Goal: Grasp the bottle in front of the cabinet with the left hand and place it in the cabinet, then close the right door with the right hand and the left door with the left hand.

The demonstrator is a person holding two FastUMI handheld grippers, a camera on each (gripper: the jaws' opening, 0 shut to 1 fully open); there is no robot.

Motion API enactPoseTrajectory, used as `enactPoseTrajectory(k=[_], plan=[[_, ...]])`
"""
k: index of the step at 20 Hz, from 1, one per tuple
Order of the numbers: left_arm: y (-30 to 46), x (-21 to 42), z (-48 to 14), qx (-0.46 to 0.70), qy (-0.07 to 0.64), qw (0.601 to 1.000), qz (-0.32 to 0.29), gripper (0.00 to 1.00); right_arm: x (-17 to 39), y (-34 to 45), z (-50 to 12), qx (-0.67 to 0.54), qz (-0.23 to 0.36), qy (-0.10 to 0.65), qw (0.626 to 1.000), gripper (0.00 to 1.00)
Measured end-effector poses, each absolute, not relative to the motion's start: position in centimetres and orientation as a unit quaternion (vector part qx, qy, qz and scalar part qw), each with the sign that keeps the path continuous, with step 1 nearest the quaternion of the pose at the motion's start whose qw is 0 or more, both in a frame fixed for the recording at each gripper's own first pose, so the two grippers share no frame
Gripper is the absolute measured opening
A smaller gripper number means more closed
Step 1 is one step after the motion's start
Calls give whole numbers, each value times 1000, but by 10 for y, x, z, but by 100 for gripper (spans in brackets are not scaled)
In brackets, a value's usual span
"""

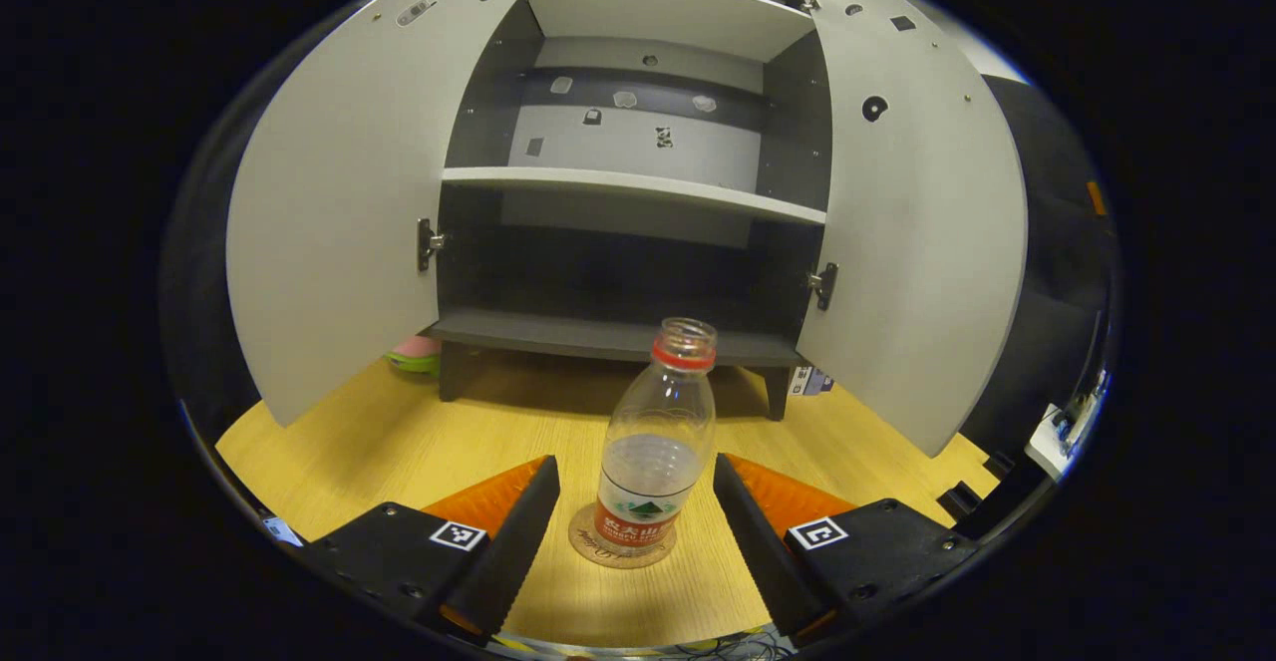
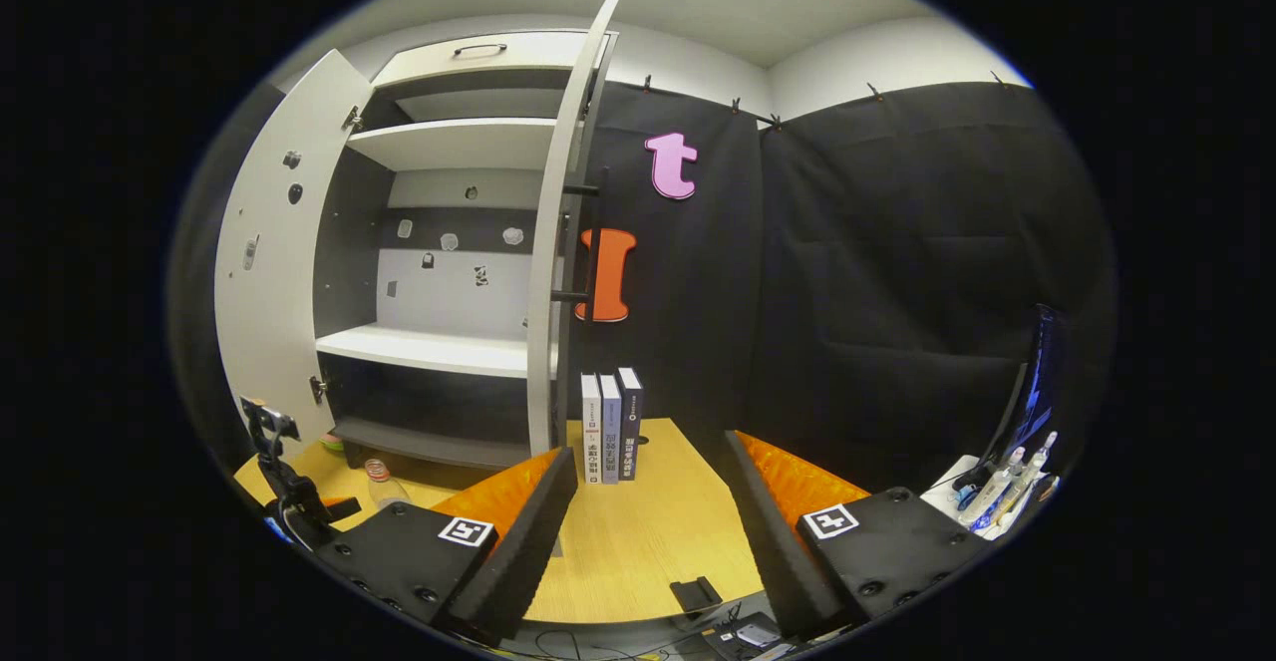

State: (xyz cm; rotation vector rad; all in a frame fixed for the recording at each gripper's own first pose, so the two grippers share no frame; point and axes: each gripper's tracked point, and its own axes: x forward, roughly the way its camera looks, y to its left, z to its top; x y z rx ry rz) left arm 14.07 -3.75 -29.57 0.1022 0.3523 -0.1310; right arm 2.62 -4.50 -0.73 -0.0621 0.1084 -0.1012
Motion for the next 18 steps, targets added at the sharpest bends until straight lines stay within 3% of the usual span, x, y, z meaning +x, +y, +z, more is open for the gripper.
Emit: enactPoseTrajectory(k=[8,10,12,13,18], plan=[[-36,163,-347,45,209,976,-41,95,37,-69,-14,-49,-74,74,993,100],[-38,167,-350,48,209,976,-37,95,41,-71,-14,-54,-74,76,993,97],[-42,171,-346,48,209,976,-42,89,47,-73,-15,-56,-73,76,993,96],[-45,171,-343,49,210,975,-46,79,51,-73,-16,-56,-71,75,993,96],[-51,175,-304,56,208,975,-57,77,67,-66,-20,-59,-56,72,994,96]])
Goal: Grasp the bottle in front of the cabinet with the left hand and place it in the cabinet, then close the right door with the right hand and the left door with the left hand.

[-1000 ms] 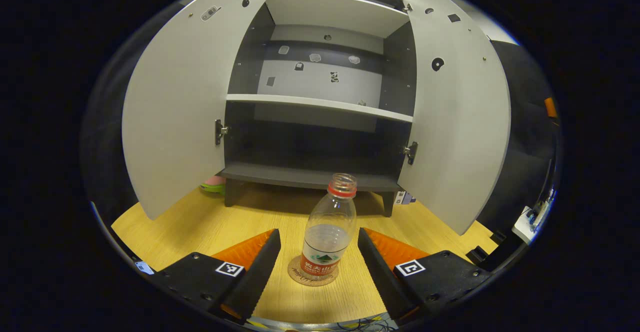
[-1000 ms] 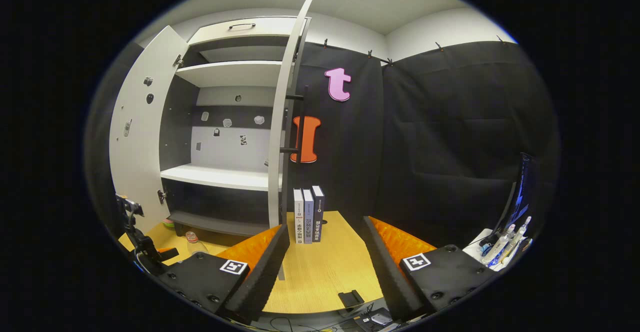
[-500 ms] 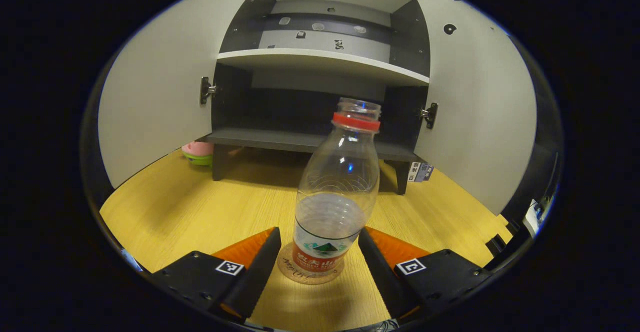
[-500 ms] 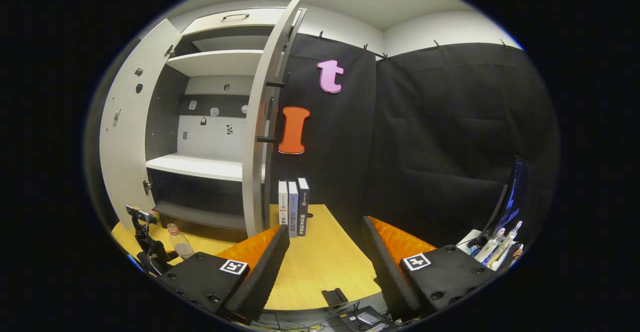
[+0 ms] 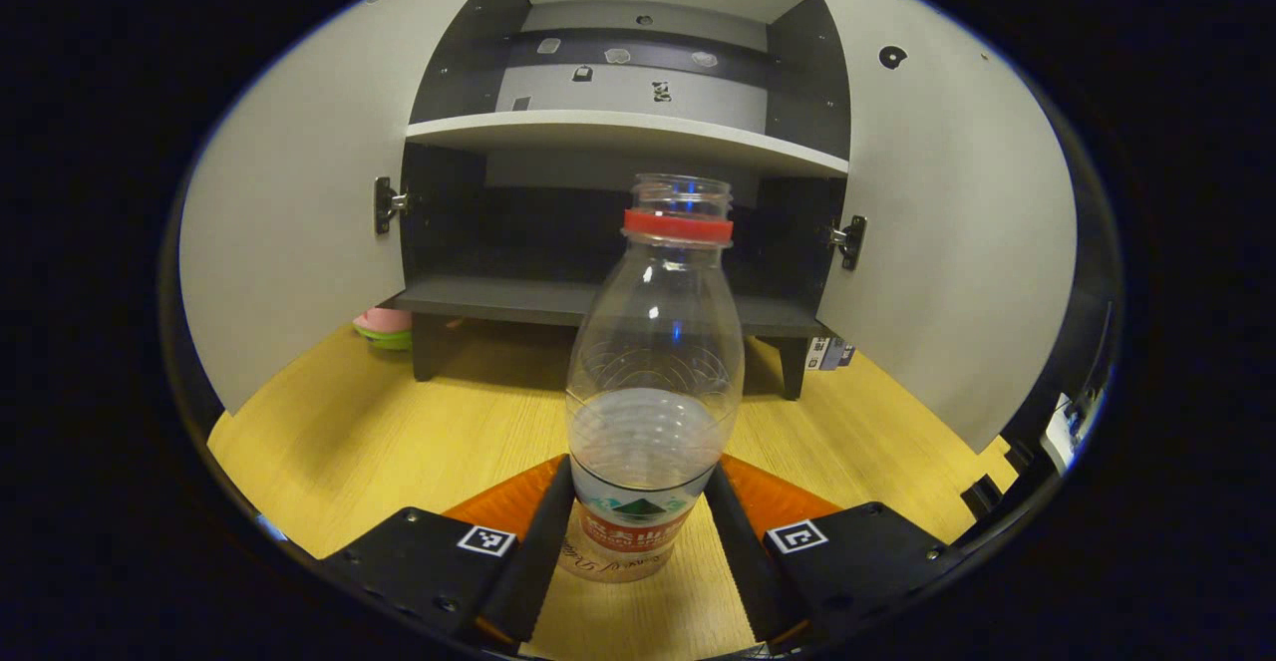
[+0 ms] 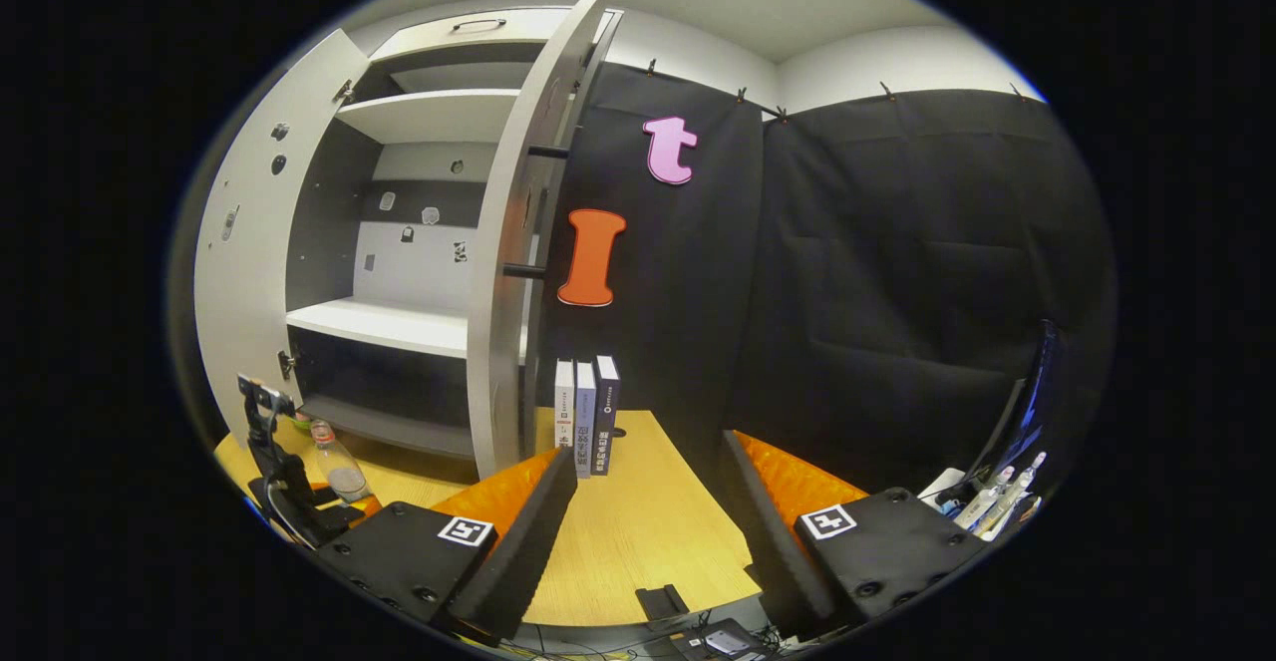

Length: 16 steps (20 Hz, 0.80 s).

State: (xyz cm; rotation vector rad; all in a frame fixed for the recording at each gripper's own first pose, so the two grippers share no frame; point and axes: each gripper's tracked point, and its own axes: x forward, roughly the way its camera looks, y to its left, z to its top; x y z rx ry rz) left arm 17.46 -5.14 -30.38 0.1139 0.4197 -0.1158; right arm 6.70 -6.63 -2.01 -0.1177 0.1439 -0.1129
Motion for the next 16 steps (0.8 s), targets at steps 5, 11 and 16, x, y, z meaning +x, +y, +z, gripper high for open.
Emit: enactPoseTrajectory(k=[5,11,16], plan=[[-52,181,-245,57,210,974,-65,77,84,-51,-29,-37,-29,72,996,96],[-65,195,-161,69,197,974,-90,77,100,-54,-28,-29,-19,68,997,96],[-85,232,-100,29,173,979,-104,77,108,-69,-29,-22,-25,67,997,96]])
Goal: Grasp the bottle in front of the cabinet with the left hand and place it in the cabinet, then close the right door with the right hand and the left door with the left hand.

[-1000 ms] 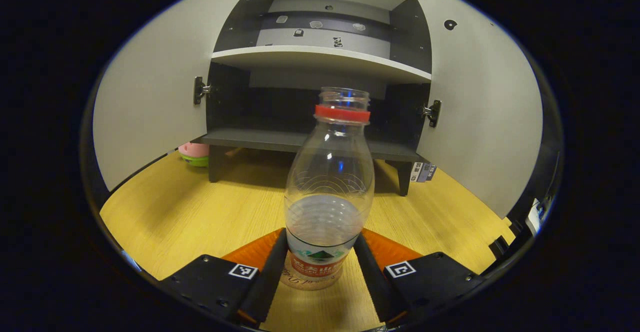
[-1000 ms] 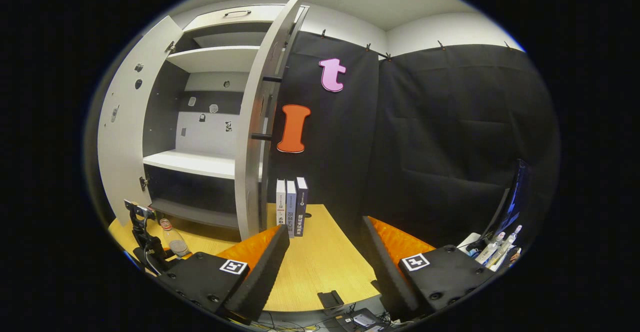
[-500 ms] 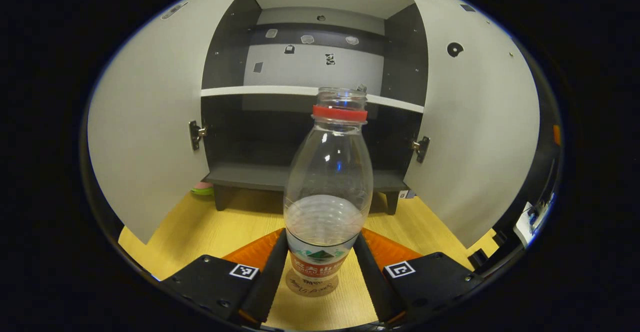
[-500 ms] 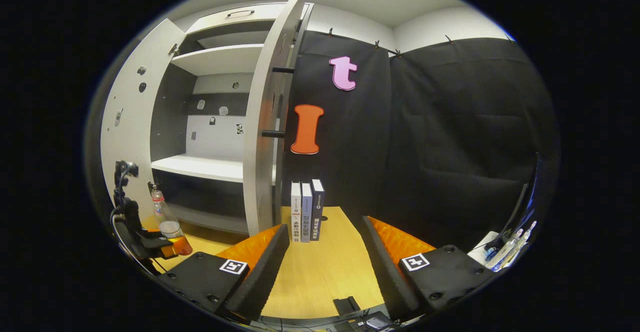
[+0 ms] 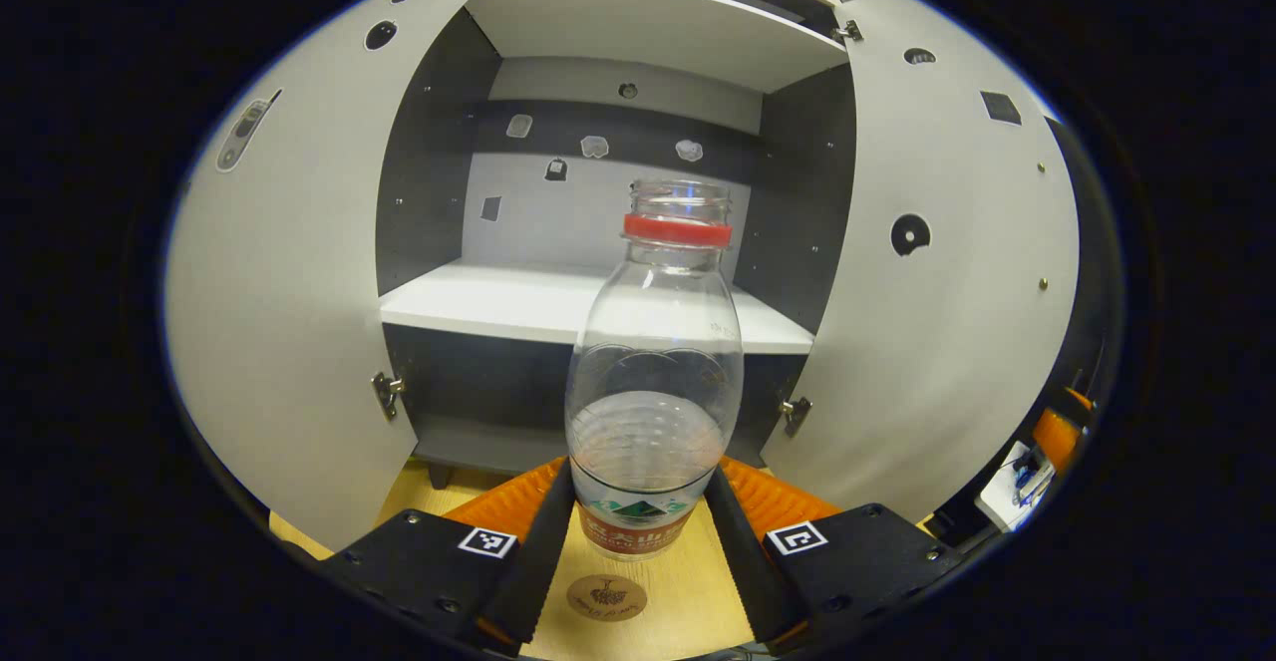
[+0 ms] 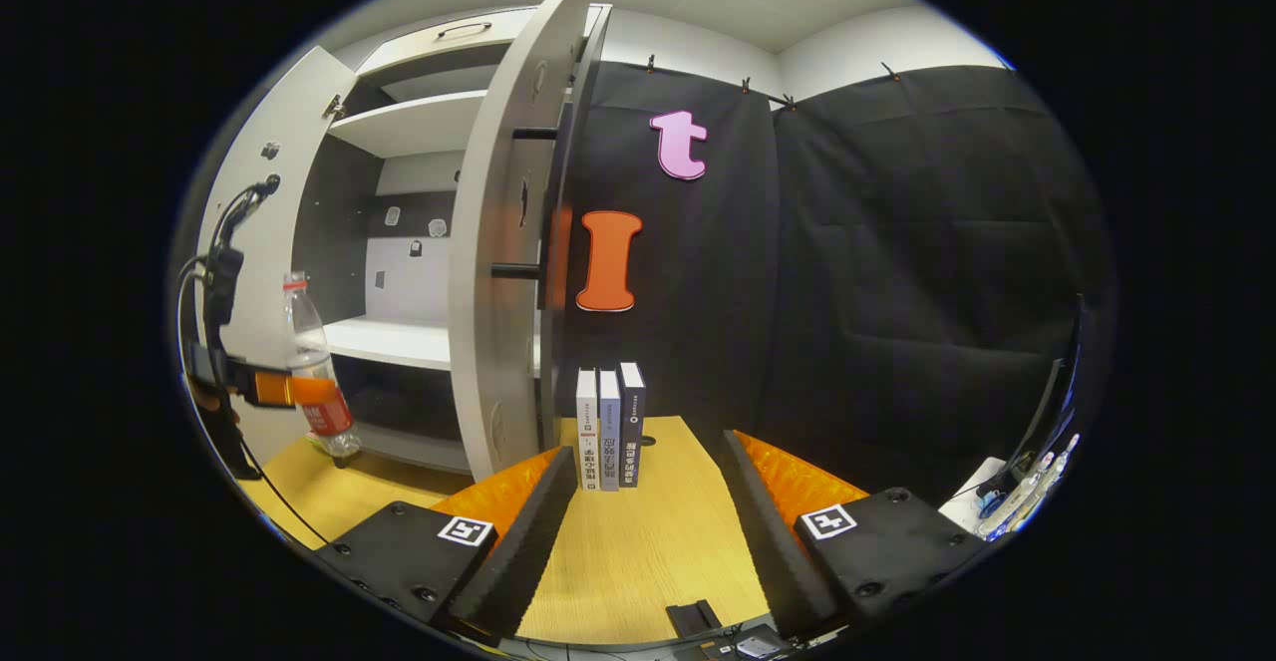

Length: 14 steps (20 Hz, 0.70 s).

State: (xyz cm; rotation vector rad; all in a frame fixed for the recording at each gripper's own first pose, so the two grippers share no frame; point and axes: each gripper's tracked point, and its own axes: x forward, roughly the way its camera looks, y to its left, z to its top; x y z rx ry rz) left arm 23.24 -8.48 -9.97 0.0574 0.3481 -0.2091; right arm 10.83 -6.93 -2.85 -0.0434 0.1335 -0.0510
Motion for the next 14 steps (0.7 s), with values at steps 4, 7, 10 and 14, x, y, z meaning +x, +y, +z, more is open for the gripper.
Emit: enactPoseTrajectory(k=[4,7,10,14], plan=[[-102,274,-58,21,150,982,-113,77,116,-92,-25,-21,-43,67,997,96],[-110,306,-35,41,140,983,-115,77,119,-106,-22,-11,-56,68,996,96],[-117,340,-25,59,136,982,-116,77,116,-118,-21,-3,-70,71,995,96],[-127,377,-28,66,148,980,-112,77,114,-133,-23,-2,-86,77,993,96]])
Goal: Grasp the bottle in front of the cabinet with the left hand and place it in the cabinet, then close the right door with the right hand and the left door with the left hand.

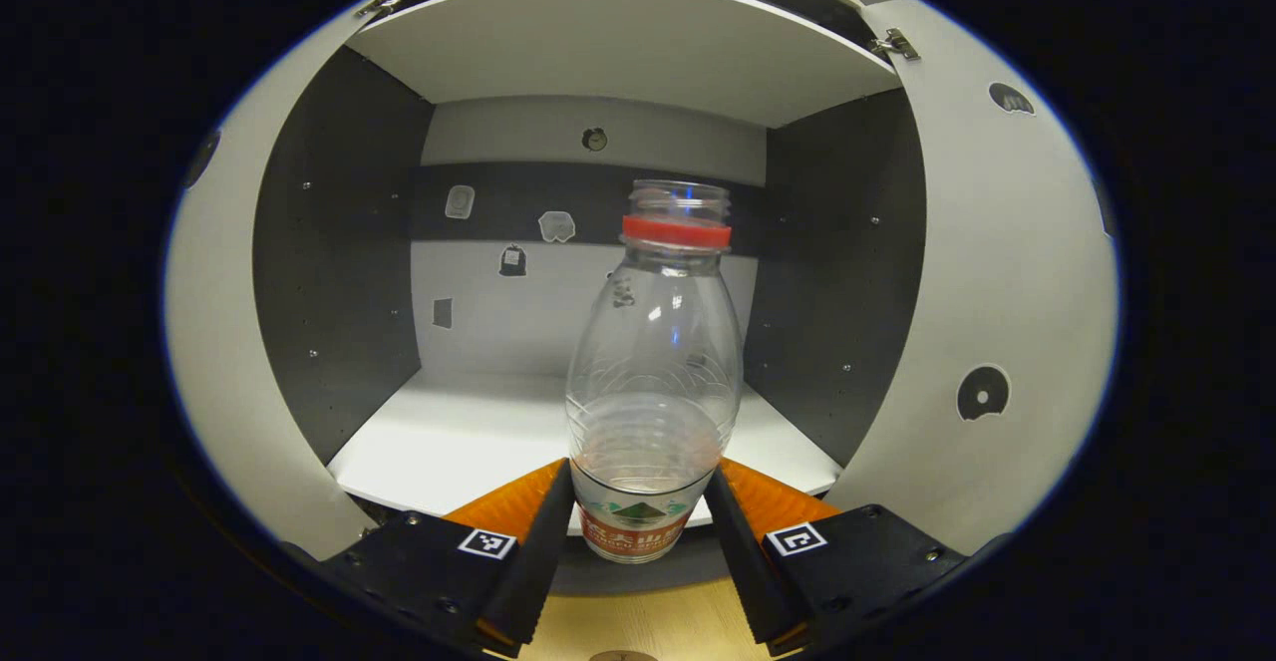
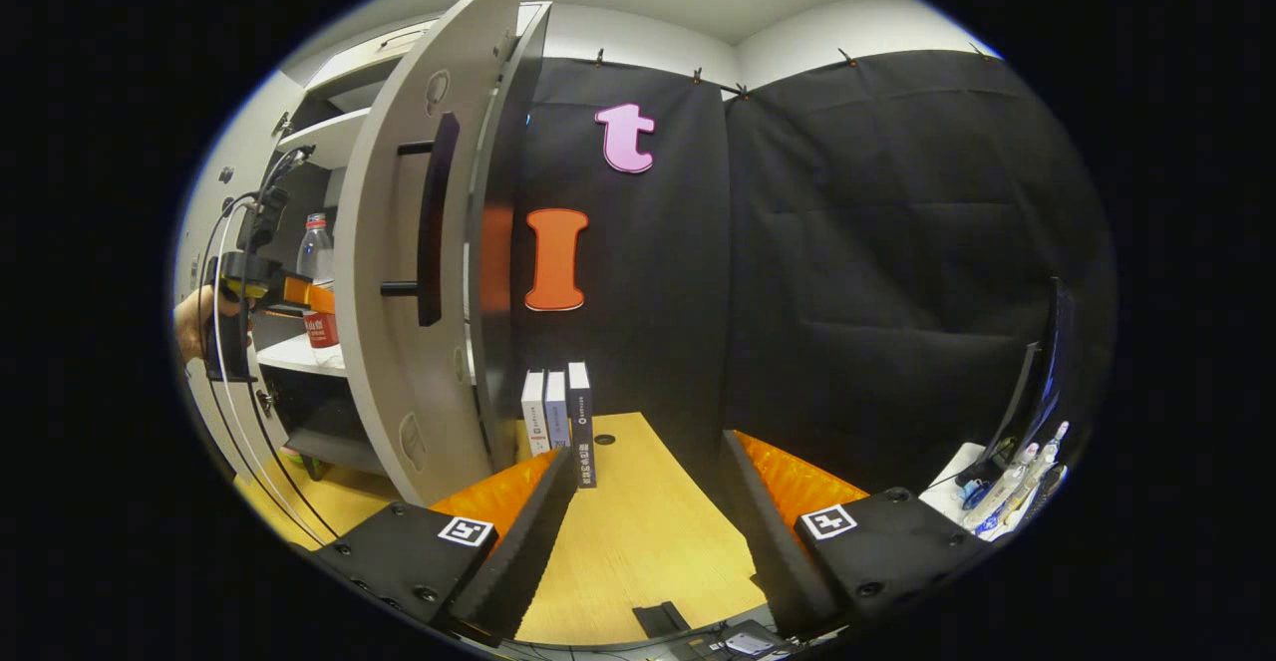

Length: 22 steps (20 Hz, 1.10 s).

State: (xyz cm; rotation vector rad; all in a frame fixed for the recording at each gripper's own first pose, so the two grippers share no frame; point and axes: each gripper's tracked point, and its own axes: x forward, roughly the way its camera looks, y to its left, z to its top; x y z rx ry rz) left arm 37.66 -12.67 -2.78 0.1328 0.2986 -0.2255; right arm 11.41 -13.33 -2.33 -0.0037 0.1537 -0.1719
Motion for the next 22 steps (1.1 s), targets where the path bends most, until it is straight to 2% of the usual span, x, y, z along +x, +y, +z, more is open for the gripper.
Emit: enactPoseTrajectory(k=[10,14,16,22], plan=[[-131,422,-44,66,171,978,-98,78,103,-161,-33,3,-123,92,988,96],[-129,421,-43,61,170,979,-90,83,102,-154,-32,-1,-119,91,989,96],[-125,415,-37,61,162,981,-86,94,103,-149,-33,-2,-114,90,989,96],[-112,379,-17,37,143,985,-88,95,108,-135,-26,-3,-96,79,992,96]])
